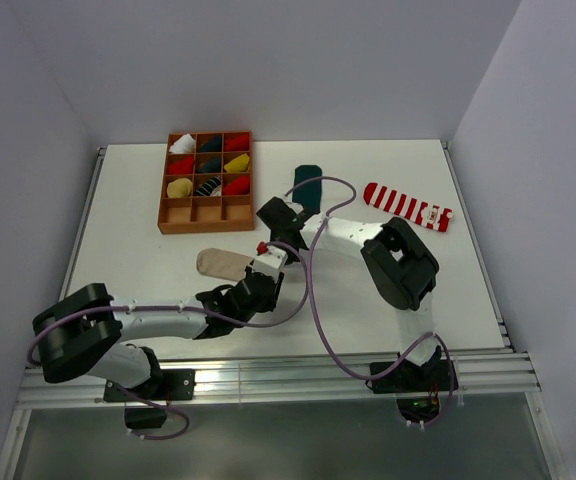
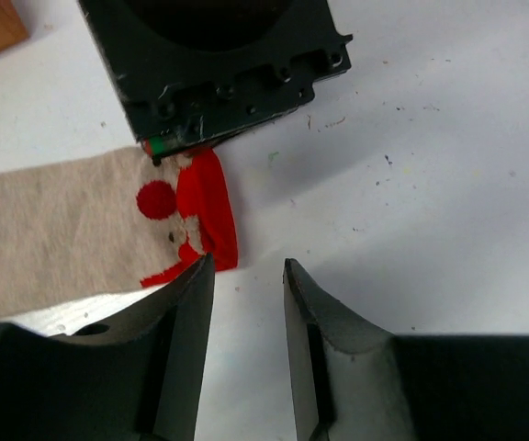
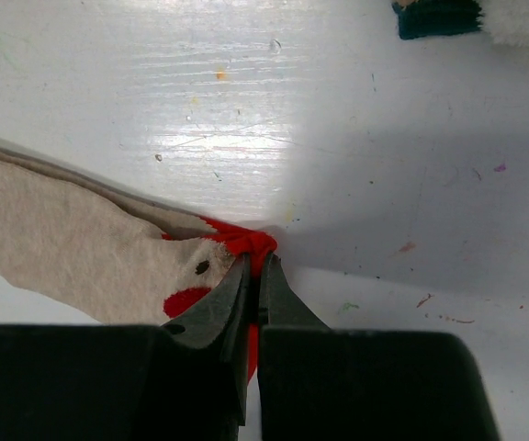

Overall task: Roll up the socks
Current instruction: Roll the sock at the center of the board.

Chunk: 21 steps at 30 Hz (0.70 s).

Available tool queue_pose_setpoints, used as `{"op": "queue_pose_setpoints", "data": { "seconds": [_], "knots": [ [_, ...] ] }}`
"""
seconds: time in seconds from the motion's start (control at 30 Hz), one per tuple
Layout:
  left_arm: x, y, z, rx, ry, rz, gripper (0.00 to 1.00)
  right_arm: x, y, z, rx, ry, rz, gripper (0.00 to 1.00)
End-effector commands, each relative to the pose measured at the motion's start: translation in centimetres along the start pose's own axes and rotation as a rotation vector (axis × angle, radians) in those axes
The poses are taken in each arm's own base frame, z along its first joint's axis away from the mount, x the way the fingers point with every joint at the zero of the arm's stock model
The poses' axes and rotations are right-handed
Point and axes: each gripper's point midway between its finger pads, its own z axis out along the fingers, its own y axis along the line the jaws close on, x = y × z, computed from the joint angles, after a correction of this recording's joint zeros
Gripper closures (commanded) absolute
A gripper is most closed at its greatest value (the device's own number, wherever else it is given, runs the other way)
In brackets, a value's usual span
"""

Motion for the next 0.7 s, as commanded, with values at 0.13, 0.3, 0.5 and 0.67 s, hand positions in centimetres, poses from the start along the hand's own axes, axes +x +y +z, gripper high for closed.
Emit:
{"op": "queue_pose_setpoints", "data": {
  "seconds": [0.13, 0.3, 0.5, 0.67],
  "knots": [
    [-3.0, -1.7, 1.5, -0.051, -0.102, 0.135, 0.59, 1.6, -2.7, 0.8, 0.086, 0.088, -0.015, 1.0],
    [-1.5, -1.8, 2.5, -0.088, -0.06, 0.182, 0.61, 1.5, -2.7, 0.8, 0.08, 0.091, -0.007, 1.0],
    [-0.2, -0.5, 3.3, -0.173, -0.018, 0.207, 0.61, 1.7, -2.8, 1.0, 0.069, 0.106, -0.001, 1.0],
    [0.3, 0.2, 3.6, -0.225, 0.007, 0.228, 0.62, 1.9, -2.7, 1.2, 0.061, 0.115, 0.002, 1.0]
  ]
}}
